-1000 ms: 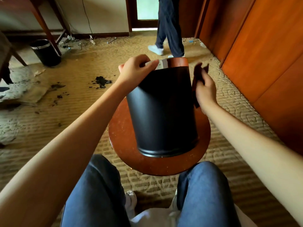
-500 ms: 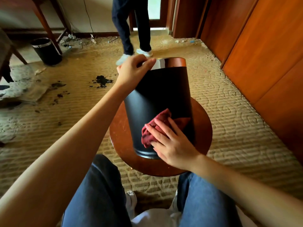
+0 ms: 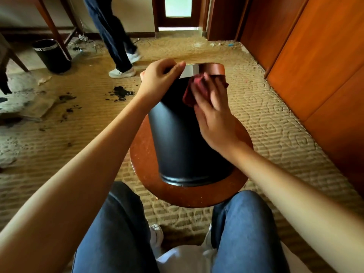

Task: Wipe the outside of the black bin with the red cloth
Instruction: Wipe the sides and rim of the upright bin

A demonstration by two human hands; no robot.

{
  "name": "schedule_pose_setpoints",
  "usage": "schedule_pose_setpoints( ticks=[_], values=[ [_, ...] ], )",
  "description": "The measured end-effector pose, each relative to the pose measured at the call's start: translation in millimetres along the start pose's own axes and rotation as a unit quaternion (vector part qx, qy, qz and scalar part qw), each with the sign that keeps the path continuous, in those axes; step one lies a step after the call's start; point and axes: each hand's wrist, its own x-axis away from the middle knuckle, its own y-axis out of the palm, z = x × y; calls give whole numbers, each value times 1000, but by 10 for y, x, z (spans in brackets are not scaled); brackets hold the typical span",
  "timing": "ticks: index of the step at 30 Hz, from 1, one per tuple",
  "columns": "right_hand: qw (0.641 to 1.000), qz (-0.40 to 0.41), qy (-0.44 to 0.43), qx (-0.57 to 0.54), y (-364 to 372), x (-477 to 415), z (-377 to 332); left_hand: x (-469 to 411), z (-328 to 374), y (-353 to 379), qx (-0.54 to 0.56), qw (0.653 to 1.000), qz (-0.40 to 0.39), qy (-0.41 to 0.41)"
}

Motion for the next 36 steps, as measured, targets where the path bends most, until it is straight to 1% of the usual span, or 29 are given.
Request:
schedule_pose_setpoints(
  ticks=[3, 7, 9, 10, 11, 12, 13, 14, 15, 16, 17, 18, 20, 22, 23, 25, 27, 29, 30, 31, 32, 33, 34, 36],
  values=[
    [994, -53, -92, 11, -43, 616, 95, 10, -79, -69, 9, 1000, 9, -1],
    [983, -123, -135, 7, -135, 1418, 241, 53, -126, -111, 26, 999, 16, 16],
    [976, -140, -169, 8, -175, 1508, 282, 83, -95, -106, 26, 999, 10, 22],
    [976, -136, -170, 4, -188, 1419, 291, 90, -89, -104, 22, 999, 7, 25],
    [982, -120, -143, -3, -170, 1253, 319, 99, -80, -100, 18, 999, 4, 29],
    [992, -93, -87, -13, -126, 1012, 348, 102, -75, -94, 16, 999, 2, 31],
    [997, -61, -8, -36, -80, 711, 365, 108, -66, -86, 15, 999, -1, 33],
    [993, -31, 78, -82, -55, 387, 367, 119, -54, -82, 11, 999, -2, 35],
    [978, -9, 151, -142, -51, 77, 374, 130, -51, -88, 9, 999, -2, 36],
    [960, 1, 203, -194, -54, -180, 376, 138, -64, -106, 8, 999, 1, 33],
    [945, -2, 234, -226, -57, -342, 365, 147, -78, -135, 8, 1000, 4, 27],
    [941, -13, 247, -230, -48, -396, 354, 144, -101, -168, 6, 1000, 6, 19],
    [946, -44, 236, -220, -53, -263, 299, 103, -121, -221, -26, 1000, 8, -4],
    [951, -81, 233, -188, -58, 65, 308, 51, -41, -214, -120, 992, 6, -30],
    [947, -101, 250, -176, -64, 256, 345, 29, 23, -188, -168, 985, 6, -31],
    [917, -132, 320, -198, -61, 613, 450, 0, 107, -136, -208, 978, 15, -28],
    [868, -159, 407, -236, -51, 877, 529, -6, 90, -130, -198, 979, 25, -34],
    [811, -153, 496, -268, -49, 966, 521, -15, 24, -169, -169, 985, 25, -32],
    [794, -141, 524, -274, -51, 948, 473, -11, 7, -197, -156, 987, 22, -32],
    [786, -131, 540, -271, -57, 908, 408, -3, 1, -214, -145, 989, 19, -32],
    [793, -126, 537, -258, -64, 867, 332, 6, -1, -220, -136, 990, 18, -33],
    [812, -122, 522, -231, -59, 838, 247, 19, 5, -219, -130, 991, 21, -34],
    [837, -114, 497, -198, -44, 827, 147, 32, 11, -217, -126, 991, 27, -37],
    [904, -73, 404, -124, -13, 855, -74, 48, 20, -202, -122, 991, 40, -39]
  ],
)
